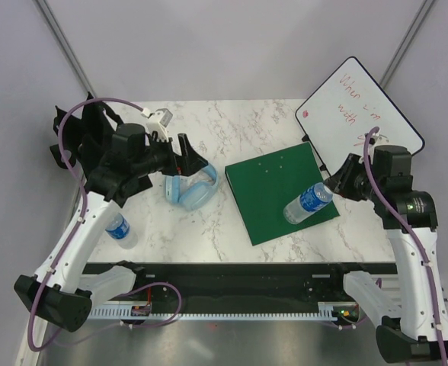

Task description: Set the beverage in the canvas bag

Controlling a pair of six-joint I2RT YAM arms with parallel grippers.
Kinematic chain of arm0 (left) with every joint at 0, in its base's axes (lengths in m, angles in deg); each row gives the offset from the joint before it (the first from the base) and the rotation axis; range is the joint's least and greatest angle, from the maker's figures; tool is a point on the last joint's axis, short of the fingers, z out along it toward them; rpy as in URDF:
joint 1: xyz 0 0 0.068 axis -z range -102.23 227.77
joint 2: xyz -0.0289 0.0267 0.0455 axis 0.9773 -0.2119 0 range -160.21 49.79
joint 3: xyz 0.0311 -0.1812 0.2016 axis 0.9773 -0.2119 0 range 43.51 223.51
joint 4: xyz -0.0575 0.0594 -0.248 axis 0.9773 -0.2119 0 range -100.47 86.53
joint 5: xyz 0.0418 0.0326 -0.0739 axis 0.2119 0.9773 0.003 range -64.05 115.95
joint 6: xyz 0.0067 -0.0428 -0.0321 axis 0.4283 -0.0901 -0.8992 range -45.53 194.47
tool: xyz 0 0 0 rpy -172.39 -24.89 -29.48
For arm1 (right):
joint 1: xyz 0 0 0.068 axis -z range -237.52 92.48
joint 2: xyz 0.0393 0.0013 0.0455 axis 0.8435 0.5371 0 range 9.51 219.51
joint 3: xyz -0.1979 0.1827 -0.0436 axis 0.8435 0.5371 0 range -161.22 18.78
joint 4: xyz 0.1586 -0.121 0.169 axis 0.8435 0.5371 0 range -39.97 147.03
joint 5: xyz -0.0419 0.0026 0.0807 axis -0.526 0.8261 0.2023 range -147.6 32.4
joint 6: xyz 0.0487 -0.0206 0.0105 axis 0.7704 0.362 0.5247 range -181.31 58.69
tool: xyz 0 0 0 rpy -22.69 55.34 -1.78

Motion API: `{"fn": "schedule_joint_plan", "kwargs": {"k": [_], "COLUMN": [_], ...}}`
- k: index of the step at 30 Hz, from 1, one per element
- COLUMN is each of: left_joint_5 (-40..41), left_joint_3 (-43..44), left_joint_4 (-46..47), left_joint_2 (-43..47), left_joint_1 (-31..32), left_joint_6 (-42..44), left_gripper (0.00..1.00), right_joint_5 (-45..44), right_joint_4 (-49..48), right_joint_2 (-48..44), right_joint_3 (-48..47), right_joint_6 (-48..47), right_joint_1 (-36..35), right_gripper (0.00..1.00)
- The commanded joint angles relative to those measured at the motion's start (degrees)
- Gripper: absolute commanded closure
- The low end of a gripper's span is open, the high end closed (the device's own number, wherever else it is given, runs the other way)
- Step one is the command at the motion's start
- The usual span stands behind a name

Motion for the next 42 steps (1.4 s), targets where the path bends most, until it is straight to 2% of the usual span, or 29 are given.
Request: {"fn": "schedule_joint_plan", "kwargs": {"k": [1,3,4,5,12,18,22,31,38,39,42], "left_joint_5": [6.99,6.83,5.61,5.08,4.46,5.86,5.86,3.14,3.31,3.49,2.09], "left_joint_3": [4.17,4.78,4.78,4.87,4.52,4.52,3.12,1.18,1.45,1.18,1.00], "left_joint_4": [-4.32,-4.85,-4.94,-4.94,-5.64,-7.57,-7.93,-7.93,-7.93,-7.93,-7.93], "left_joint_2": [-0.95,-1.92,-2.18,-2.36,-1.22,0.80,2.73,4.05,2.91,2.56,1.77], "left_joint_1": [-1.28,-2.60,-4.26,-5.06,-10.25,-10.43,-10.43,-10.43,-10.43,-10.43,-10.51], "left_joint_6": [-2.72,-3.68,-4.12,-4.73,-4.92,-1.84,-1.05,-0.25,-2.02,-1.84,-1.22], "left_gripper": [0.01,0.01,0.01,0.01,0.01,0.01,0.02,0.01,0.02,0.02,0.02], "right_joint_5": [3.67,-1.67,-4.74,-11.47,-24.51,-31.92,-35.18,-37.64,-41.95,-42.91,-42.13], "right_joint_4": [-15.74,-17.52,-18.22,-18.32,-26.12,-31.50,-32.73,-37.21,-37.83,-37.83,-38.44], "right_joint_2": [0.81,2.66,4.93,6.08,16.62,24.53,27.36,31.67,34.74,35.10,35.98], "right_joint_3": [0.36,0.18,-1.12,-2.01,-5.53,-7.10,-9.13,-5.80,-5.71,-5.62,-4.83], "right_joint_6": [4.54,6.38,6.83,7.09,8.68,5.79,3.94,0.42,-0.64,-0.64,-0.64], "right_joint_1": [-6.55,-12.09,-19.00,-22.46,-45.30,-56.66,-60.19,-65.21,-69.34,-70.39,-70.92], "right_gripper": [1.00,1.00,1.00,1.00,1.00,1.00,1.00,1.00,0.92,0.88,0.82]}}
